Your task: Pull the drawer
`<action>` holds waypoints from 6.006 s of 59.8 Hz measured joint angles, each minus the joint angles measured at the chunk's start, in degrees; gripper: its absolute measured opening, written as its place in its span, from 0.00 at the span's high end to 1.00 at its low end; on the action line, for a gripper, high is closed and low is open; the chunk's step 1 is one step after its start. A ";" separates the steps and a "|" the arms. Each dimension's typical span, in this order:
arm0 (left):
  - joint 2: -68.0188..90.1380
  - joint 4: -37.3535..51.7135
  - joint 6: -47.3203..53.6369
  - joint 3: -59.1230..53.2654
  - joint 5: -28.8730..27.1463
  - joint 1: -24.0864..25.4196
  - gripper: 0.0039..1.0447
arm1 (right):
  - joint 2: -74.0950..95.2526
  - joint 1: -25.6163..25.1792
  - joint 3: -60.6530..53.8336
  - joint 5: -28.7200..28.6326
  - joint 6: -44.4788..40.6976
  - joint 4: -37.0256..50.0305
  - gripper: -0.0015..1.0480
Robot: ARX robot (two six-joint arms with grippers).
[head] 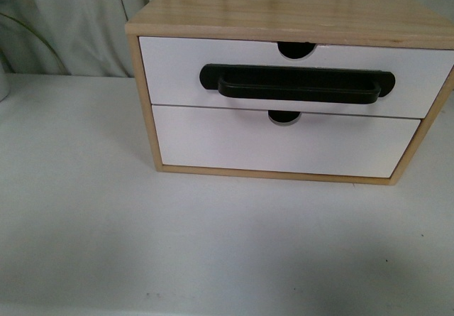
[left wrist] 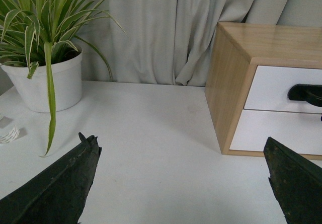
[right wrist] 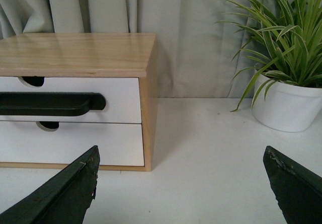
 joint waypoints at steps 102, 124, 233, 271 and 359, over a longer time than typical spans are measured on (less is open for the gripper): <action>0.00 0.00 0.00 0.00 0.00 0.00 0.06 | 0.00 0.00 0.00 0.00 0.02 0.00 0.09; 2.21 0.13 1.22 0.04 -6.21 -2.23 0.06 | 9.33 7.76 4.24 19.10 7.10 -7.23 0.09; 91.03 -11.32 61.81 58.82 29.94 -25.92 0.06 | 86.25 15.15 53.90 -21.09 -50.12 -12.33 0.09; 101.61 -9.44 60.08 66.45 25.11 -25.62 0.06 | 88.21 13.88 54.36 -24.55 -48.63 -10.82 0.09; 104.28 -16.22 71.54 67.69 22.60 -25.00 0.06 | 96.24 15.98 59.19 -24.61 -51.21 -16.48 0.09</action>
